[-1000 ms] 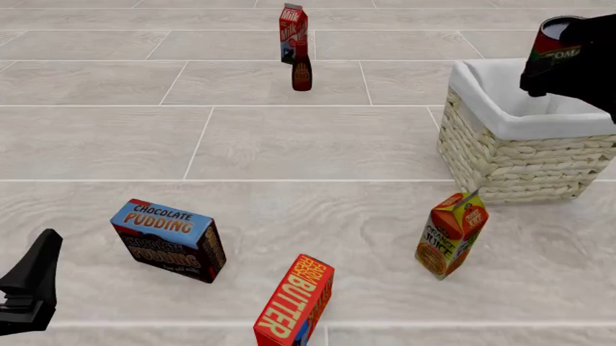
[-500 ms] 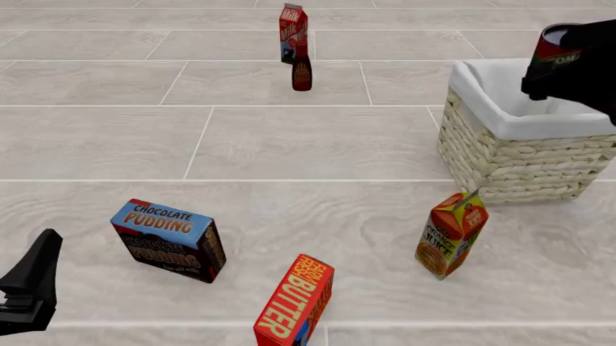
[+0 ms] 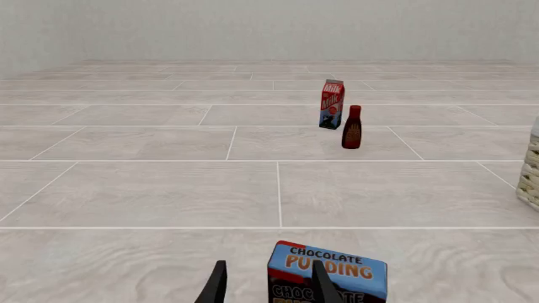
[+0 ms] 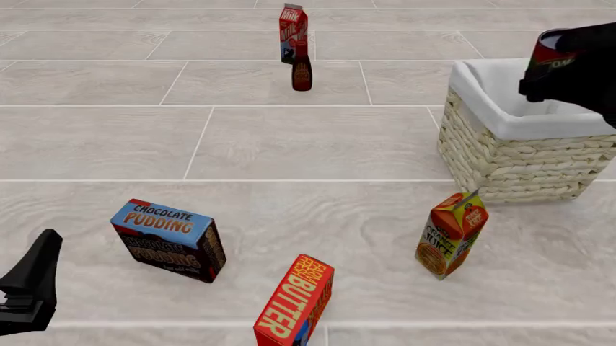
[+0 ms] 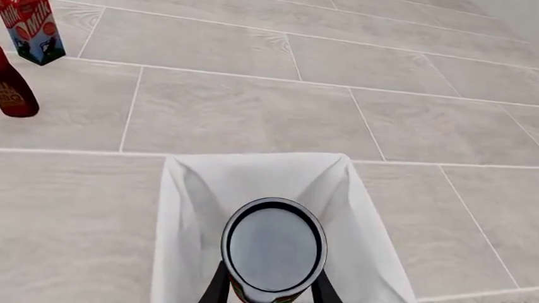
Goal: Pick the tomato sauce and place it in the basket.
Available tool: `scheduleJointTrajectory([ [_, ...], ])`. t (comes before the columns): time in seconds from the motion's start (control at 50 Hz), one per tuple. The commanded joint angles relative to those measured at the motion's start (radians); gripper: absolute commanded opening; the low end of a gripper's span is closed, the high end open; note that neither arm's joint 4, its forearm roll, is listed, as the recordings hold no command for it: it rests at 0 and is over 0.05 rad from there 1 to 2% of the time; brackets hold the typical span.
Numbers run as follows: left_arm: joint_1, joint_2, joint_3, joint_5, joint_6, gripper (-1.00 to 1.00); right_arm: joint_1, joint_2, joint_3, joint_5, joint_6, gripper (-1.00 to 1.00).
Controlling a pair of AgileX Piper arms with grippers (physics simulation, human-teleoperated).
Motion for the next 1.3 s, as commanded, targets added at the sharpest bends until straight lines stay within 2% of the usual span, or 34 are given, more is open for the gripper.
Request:
scheduleJointTrajectory([
  [0.02, 0.0, 0.0, 0.0, 0.0, 0.0, 1.0, -0.001, 0.029, -0.026, -0.002, 0.018, -1.0],
  [1.3, 0.0, 0.0, 0.0, 0.0, 0.0, 1.0, -0.018, 0.181, -0.101, -0.016, 0.01, -1.0],
])
